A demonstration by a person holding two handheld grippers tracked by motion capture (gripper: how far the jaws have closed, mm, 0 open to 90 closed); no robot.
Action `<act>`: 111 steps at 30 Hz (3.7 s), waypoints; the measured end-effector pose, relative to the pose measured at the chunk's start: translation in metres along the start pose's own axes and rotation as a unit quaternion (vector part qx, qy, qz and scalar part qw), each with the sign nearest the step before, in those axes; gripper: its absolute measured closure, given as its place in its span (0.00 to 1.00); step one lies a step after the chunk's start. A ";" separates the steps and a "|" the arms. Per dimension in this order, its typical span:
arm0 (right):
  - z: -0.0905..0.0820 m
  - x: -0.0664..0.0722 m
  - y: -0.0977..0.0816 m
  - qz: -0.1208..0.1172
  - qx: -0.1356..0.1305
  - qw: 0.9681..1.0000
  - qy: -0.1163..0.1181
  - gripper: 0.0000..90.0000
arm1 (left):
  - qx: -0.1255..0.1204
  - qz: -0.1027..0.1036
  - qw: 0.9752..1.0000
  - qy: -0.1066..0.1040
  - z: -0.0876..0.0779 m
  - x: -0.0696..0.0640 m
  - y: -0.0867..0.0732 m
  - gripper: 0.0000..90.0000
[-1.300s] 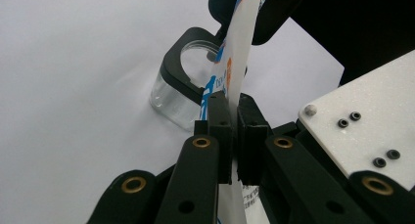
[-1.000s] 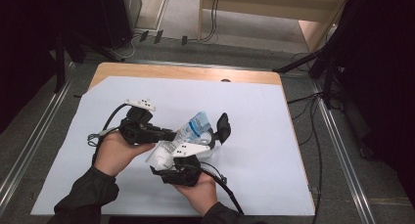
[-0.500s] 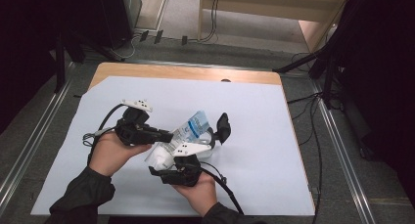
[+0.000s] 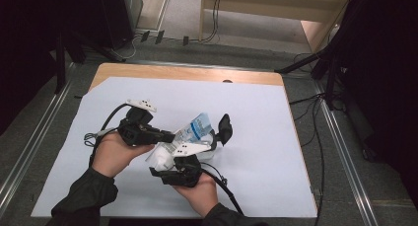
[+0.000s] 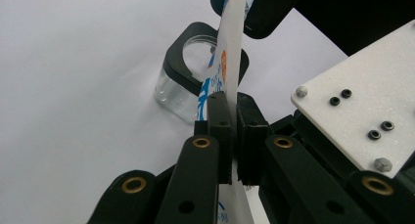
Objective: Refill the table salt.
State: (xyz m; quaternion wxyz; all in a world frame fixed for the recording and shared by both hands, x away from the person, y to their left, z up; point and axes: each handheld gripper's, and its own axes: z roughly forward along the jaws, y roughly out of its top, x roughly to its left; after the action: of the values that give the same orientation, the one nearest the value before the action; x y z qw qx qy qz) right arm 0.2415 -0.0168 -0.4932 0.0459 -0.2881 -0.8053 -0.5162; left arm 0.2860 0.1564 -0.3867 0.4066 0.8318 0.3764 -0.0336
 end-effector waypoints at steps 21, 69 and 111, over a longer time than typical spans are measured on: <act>-0.006 -0.002 0.006 0.031 -0.022 0.999 0.017 0.65 | -0.007 -0.003 1.000 -0.020 0.002 0.001 0.012 0.97; -0.007 0.003 0.008 0.032 -0.035 0.998 0.035 0.66 | -0.045 -0.012 0.998 -0.033 -0.002 0.004 0.008 0.93; -0.012 0.000 0.008 0.040 -0.044 0.998 0.033 0.67 | -0.033 -0.013 0.999 -0.029 0.011 0.005 0.019 0.89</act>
State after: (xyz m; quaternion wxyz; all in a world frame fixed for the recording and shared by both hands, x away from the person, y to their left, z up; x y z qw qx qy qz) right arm 0.2429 -0.0253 -0.4812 0.0804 -0.3046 -0.7674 -0.5584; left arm 0.3052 0.1447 -0.3834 0.4439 0.8119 0.3758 -0.0509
